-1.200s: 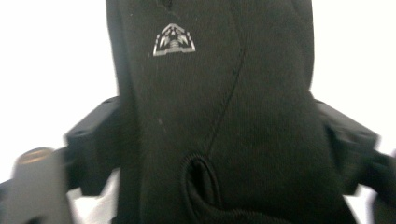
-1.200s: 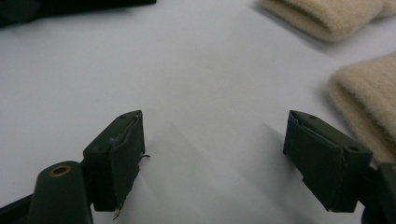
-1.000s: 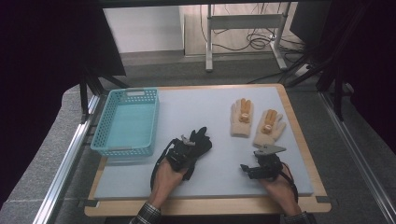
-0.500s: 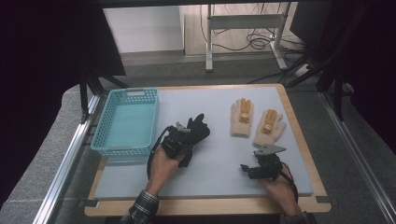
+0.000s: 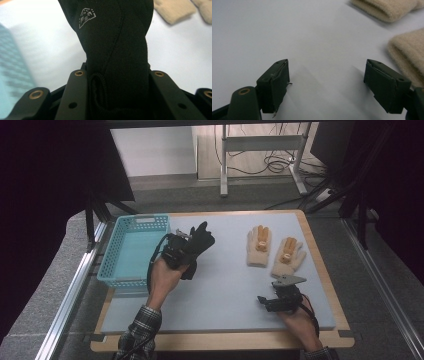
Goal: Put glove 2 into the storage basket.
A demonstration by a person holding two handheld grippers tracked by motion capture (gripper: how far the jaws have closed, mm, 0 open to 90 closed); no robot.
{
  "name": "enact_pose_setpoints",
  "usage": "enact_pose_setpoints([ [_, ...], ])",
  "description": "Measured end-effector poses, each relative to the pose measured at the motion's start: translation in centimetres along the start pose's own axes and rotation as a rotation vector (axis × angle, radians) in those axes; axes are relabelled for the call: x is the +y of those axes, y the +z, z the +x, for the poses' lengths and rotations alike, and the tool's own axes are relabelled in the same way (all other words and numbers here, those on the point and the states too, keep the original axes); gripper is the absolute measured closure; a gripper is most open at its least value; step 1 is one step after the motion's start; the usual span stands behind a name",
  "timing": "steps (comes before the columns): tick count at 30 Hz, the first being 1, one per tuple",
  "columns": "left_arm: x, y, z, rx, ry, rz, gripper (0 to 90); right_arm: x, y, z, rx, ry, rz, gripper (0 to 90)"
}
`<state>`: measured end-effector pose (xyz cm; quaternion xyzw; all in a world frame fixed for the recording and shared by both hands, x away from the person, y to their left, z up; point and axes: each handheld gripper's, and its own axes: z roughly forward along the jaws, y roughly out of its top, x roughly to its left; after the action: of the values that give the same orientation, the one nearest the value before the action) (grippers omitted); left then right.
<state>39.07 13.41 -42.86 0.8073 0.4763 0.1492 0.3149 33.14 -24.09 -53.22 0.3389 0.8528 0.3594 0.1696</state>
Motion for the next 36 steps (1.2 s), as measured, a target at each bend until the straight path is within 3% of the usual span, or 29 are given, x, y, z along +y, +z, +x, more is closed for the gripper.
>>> enact_pose_setpoints([
  [9, 0.9, -1.8, 3.2, 0.072, -0.043, 0.007, 66.0, 0.0, 0.0, 0.0, 0.000, 0.000, 0.000, 20.2],
  [12, 0.8, -2.6, 5.4, 0.116, -0.079, 0.014, 65.9, 0.0, 0.0, 0.0, 0.000, 0.000, 0.000, 20.2],
  [13, 0.8, -2.6, 5.4, 0.116, -0.079, 0.014, 65.9, 0.0, 0.0, 0.0, 0.000, 0.000, 0.000, 20.2],
  [15, 0.3, -3.4, 7.7, 0.152, -0.126, 0.018, 65.8, 0.0, 0.0, 0.0, 0.000, 0.000, -0.001, 20.2],
  [16, 0.3, -3.4, 7.7, 0.152, -0.126, 0.018, 65.8, 0.0, 0.0, 0.0, 0.000, 0.000, -0.001, 20.2],
  [21, -0.8, -4.0, 11.1, 0.208, -0.185, 0.048, 65.4, 0.0, 0.0, 0.0, 0.000, 0.000, -0.001, 20.2],
  [28, -2.3, -3.1, 14.8, 0.277, -0.249, 0.128, 64.8, 0.0, 0.0, 0.0, 0.000, 0.000, -0.001, 20.2],
  [32, -3.0, -1.7, 16.4, 0.326, -0.260, 0.204, 64.3, 0.0, 0.0, 0.0, 0.001, 0.000, -0.001, 20.2],
  [36, -3.7, 0.1, 17.9, 0.337, -0.278, 0.266, 64.2, 0.0, 0.0, 0.0, 0.001, 0.001, -0.001, 20.2],
])
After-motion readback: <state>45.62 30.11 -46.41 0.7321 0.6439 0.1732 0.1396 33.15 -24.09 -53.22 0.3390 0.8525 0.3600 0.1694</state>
